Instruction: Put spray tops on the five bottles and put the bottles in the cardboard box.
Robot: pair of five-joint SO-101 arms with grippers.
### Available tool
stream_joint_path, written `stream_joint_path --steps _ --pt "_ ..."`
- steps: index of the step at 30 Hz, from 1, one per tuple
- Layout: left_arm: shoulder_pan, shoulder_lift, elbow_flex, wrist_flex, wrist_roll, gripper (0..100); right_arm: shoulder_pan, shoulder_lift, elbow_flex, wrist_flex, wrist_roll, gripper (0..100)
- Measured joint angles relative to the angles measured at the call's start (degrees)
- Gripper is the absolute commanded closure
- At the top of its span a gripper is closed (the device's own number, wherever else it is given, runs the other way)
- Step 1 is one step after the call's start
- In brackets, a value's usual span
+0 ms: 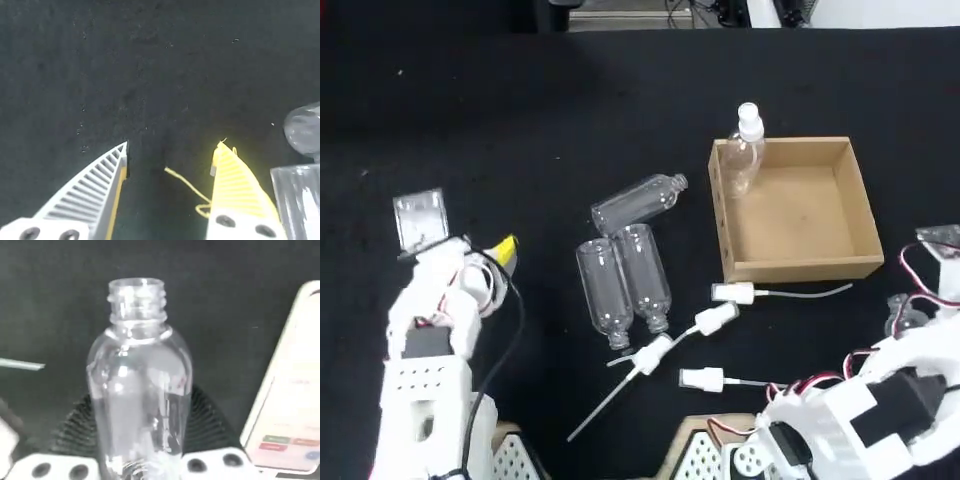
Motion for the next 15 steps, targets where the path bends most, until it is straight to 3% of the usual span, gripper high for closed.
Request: stream_joint_path --steps 6,11,15 --pt "5.8 0.0 -16.97 20.66 -10.02 75 -0.7 0.0 -0.7 0.88 -2.9 98.8" --pt "21.1 2.2 -24.18 35.25 -21.19 75 -0.79 0.0 -0.7 0.97 -3.25 98.8" --pt "32.62 6.51 -25.58 38.07 -25.41 74 -0.79 0.0 -0.7 0.97 -4.57 98.8"
